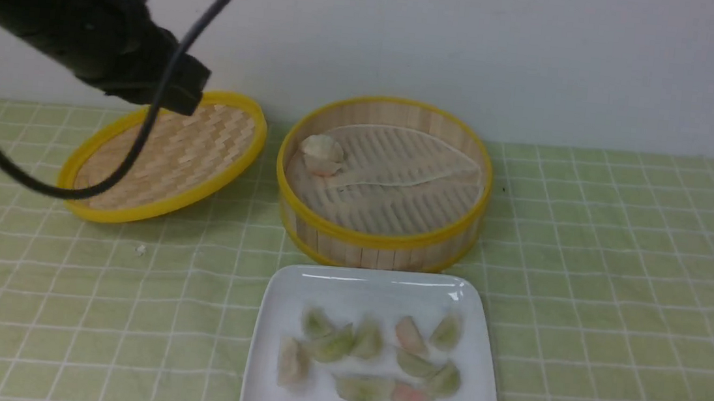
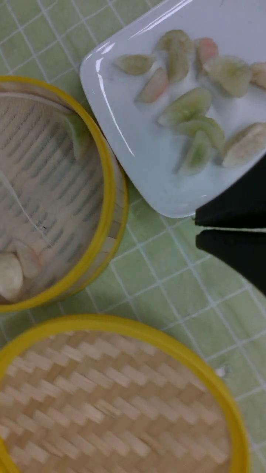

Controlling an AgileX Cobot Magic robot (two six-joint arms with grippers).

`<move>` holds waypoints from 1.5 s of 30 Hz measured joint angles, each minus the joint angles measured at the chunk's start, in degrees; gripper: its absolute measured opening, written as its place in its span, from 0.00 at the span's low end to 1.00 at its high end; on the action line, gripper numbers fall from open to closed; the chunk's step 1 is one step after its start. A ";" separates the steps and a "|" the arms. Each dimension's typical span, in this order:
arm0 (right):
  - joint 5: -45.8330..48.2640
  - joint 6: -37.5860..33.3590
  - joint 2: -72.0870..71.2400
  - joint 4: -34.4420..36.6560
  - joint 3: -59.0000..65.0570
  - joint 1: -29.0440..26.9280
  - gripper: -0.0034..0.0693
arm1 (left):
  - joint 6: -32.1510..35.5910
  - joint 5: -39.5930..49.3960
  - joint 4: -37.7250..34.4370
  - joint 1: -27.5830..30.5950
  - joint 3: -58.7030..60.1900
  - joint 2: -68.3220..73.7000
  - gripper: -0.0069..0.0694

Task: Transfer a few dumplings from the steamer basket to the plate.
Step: Use the left arm to grab a dumpling from the steamer

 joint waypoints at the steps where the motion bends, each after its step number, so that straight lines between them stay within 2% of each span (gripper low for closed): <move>1: 0.00 0.00 0.00 0.00 0.00 0.00 0.03 | 1.41 0.46 0.19 -0.95 -2.39 2.37 0.08; 10: 0.00 0.05 0.00 0.00 0.00 0.00 0.03 | 8.38 -1.29 5.50 -7.63 -13.88 17.07 0.08; 15: 0.00 0.05 0.00 0.00 0.00 0.00 0.03 | 12.01 -11.18 5.79 -8.83 -14.80 22.68 0.09; 19: 0.00 0.05 0.00 0.00 0.00 0.00 0.03 | 14.94 -19.35 5.79 -8.87 -14.80 26.53 0.15; 24: 0.00 0.05 0.00 0.00 0.00 0.00 0.03 | 17.96 -25.49 5.79 -8.87 -14.85 31.10 0.35; 27: 0.00 0.05 0.00 0.00 0.00 0.00 0.03 | 18.45 -28.11 5.79 -8.87 -14.90 34.45 0.54; 28: 0.00 0.05 0.00 0.00 0.00 0.00 0.03 | 18.45 -28.34 5.79 -8.87 -14.90 34.64 0.56; 29: 0.00 0.05 0.00 0.00 0.00 0.00 0.03 | 18.47 -29.24 5.75 -8.87 -14.90 35.93 0.63; 31: 0.00 0.05 0.00 0.00 0.00 0.00 0.03 | 18.52 -30.29 5.75 -8.87 -14.90 37.63 0.72; 34: 0.00 0.05 0.00 0.00 0.00 0.00 0.03 | 18.52 -31.25 5.85 -8.87 -14.90 39.46 0.78; 36: 0.00 0.05 0.00 0.00 0.00 0.00 0.03 | 18.71 -32.23 6.42 -8.87 -14.97 40.25 0.78; 39: 0.00 0.05 0.00 0.00 0.00 0.00 0.03 | 18.85 -32.36 6.88 -8.87 -15.29 40.51 0.72; 40: 0.00 0.05 0.00 0.00 0.00 0.00 0.03 | 18.85 -32.42 7.12 -8.87 -15.29 40.51 0.67; 45: 0.00 0.05 0.00 0.00 0.00 0.00 0.03 | 18.79 -31.12 9.30 -9.20 -15.29 40.15 0.28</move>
